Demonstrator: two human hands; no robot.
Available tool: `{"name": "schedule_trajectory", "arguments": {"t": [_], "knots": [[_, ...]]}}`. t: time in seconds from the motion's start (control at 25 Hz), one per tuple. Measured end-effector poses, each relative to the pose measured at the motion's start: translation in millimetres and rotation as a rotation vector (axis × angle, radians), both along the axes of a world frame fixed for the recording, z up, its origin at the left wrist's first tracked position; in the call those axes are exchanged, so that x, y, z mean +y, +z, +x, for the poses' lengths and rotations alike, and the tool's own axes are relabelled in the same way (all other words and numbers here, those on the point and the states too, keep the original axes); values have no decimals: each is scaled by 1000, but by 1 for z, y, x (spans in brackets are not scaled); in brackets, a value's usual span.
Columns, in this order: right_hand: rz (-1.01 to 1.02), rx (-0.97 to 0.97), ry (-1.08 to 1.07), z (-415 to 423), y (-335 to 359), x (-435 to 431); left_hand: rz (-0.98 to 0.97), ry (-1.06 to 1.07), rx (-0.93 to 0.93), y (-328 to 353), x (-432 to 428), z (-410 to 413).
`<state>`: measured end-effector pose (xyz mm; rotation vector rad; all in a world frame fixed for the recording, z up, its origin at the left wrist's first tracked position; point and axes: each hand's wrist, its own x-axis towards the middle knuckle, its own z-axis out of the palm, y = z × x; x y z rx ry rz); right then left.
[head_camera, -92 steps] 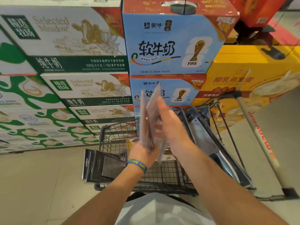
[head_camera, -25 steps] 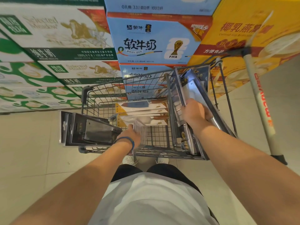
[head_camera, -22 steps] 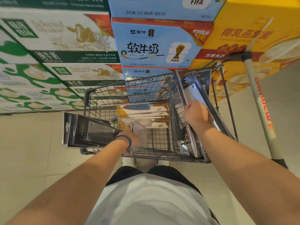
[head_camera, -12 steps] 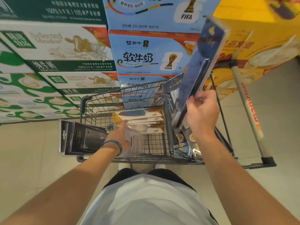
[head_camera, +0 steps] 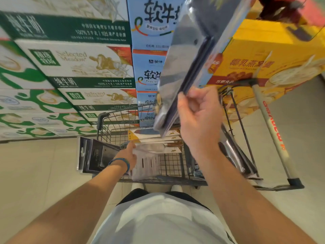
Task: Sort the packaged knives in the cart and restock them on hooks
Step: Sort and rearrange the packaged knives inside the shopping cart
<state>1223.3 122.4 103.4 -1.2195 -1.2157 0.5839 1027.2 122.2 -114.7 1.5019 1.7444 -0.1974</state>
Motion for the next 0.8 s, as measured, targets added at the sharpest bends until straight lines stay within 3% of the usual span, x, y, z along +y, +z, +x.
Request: {"name": "schedule_trajectory", "arguments": {"t": [0.2, 0.4, 0.56, 0.72, 0.8], "knots": [[-252, -121, 9, -24, -69, -11, 112, 46, 31, -4, -2, -2], [-832, -671, 149, -25, -164, -41, 28, 170, -115, -1, 4, -3], [-881, -806, 409, -21, -210, -83, -59, 104, 19, -1, 5, 1], [-1004, -963, 578, -21, -226, -90, -94, 260, -296, 18, 8, 17], [-1088, -946, 650, -20, -229, -86, -81, 61, -277, 24, 12, 36]]}}
